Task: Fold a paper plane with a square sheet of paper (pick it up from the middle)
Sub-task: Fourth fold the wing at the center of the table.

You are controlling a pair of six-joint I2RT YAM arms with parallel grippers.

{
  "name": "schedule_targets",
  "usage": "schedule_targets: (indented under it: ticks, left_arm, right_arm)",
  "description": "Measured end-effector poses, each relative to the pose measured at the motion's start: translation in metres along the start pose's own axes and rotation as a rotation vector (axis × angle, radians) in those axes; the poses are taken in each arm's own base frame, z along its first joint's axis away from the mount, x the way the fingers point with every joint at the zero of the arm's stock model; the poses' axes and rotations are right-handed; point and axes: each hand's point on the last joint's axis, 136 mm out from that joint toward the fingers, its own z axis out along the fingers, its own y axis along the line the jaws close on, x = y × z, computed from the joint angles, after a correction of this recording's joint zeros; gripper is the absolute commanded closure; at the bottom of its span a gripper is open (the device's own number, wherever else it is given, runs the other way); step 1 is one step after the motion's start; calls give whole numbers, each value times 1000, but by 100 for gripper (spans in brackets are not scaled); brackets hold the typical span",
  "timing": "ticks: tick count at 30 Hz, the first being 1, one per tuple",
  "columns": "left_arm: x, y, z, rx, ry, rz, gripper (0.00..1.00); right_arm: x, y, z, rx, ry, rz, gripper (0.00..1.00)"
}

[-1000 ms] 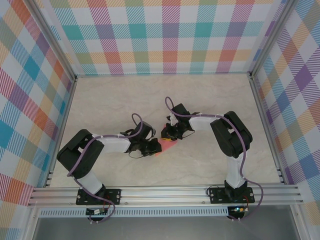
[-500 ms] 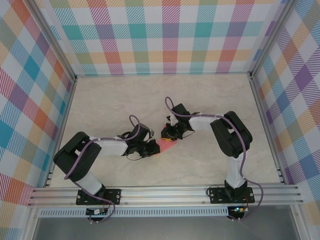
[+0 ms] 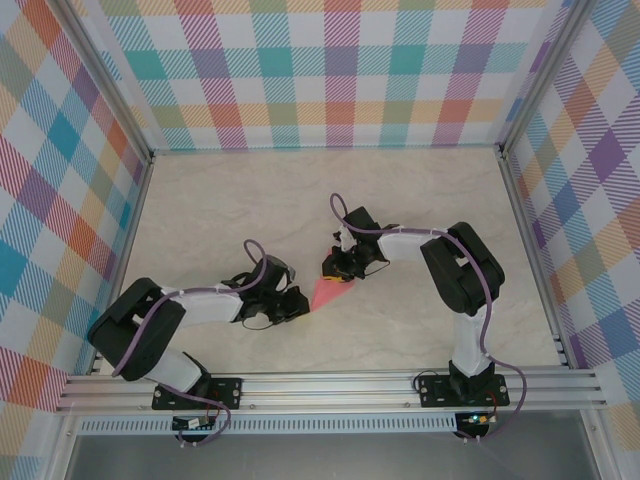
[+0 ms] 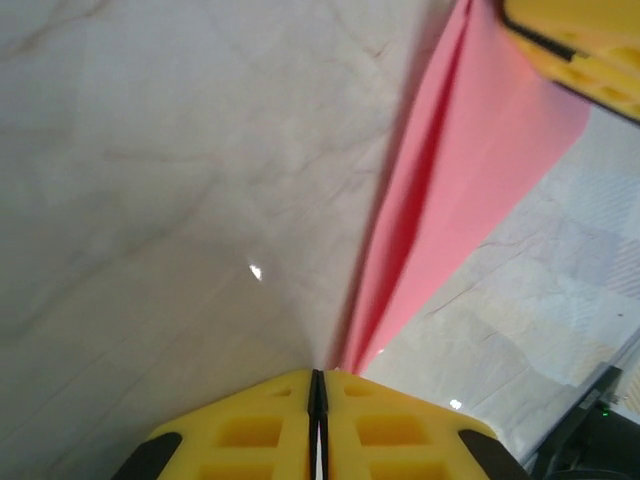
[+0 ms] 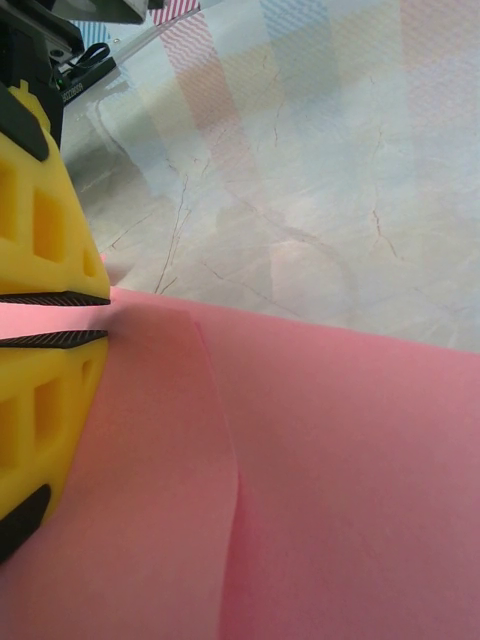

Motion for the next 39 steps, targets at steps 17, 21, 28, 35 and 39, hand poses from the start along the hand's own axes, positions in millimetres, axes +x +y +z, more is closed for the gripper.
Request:
schedule_targets:
  ticks: [17, 21, 28, 35, 39]
  left_arm:
    - [-33, -51, -2, 78, -38, 39, 89]
    - [-34, -45, 14, 62, -10, 27, 89]
    - [-37, -38, 30, 36, 10, 16, 91]
    - [-39, -34, 30, 20, -3, 27, 95]
    - [-38, -31, 29, 17, -19, 33, 96]
  right_arm:
    - [0, 0, 0, 1, 7, 5, 81]
    - [0, 1, 0, -1, 10, 7, 81]
    - [0, 1, 0, -3, 11, 7, 81]
    - [0, 1, 0, -4, 11, 7, 80]
    - [-1, 3, 0, -5, 11, 9, 79]
